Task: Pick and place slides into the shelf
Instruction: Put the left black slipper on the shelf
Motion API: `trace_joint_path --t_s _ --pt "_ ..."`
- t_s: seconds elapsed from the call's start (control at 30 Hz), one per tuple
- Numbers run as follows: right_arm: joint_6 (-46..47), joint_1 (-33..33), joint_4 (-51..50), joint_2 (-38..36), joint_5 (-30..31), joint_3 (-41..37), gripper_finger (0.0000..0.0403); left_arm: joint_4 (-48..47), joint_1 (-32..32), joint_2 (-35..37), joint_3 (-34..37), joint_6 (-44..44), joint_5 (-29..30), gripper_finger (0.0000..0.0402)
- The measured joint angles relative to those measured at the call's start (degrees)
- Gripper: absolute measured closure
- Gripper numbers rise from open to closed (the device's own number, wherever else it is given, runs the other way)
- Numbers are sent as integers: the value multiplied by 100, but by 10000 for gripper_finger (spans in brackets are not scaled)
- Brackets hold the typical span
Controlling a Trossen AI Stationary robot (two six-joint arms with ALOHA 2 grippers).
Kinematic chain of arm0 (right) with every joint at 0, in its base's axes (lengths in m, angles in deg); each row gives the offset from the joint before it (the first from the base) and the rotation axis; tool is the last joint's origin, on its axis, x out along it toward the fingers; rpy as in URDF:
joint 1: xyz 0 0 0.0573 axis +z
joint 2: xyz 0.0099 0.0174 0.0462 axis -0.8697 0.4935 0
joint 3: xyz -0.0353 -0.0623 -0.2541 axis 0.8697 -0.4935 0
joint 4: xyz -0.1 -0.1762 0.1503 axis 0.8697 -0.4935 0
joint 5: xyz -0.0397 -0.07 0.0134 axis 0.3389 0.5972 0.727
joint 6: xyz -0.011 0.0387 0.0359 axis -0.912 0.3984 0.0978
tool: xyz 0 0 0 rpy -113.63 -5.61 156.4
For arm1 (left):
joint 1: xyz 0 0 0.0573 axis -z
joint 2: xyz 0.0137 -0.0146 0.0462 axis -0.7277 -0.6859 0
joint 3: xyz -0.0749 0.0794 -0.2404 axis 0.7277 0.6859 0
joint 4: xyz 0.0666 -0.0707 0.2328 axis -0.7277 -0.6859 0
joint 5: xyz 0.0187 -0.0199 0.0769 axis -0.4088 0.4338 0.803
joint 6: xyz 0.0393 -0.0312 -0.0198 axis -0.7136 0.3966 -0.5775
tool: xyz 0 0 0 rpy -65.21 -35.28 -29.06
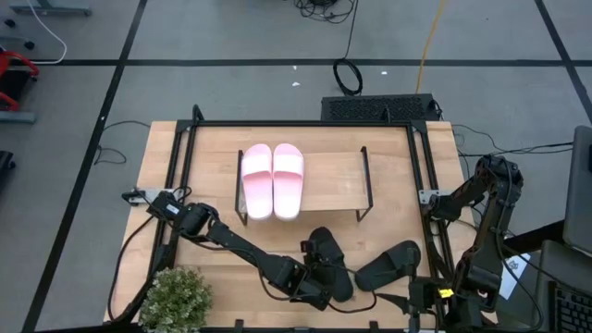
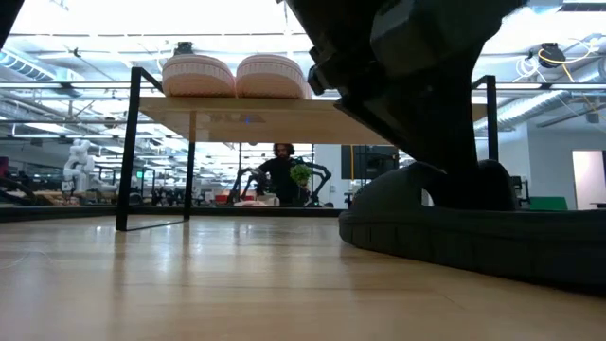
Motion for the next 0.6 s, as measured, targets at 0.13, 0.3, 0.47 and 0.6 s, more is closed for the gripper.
trace_joint_path --t_s 0.13,0.3,0.47,0.6 --pt "0 0 15 0 0 0 204 -169 0 0 -2 155 15 261" --pt "-2 0 13 0 0 0 204 -472 9 0 -2 370 291 276" --pt "-24 0 8 0 0 0 204 -528 33 0 -2 371 312 325" --pt "-22 0 7 0 0 0 204 -565 31 2 -2 291 288 365"
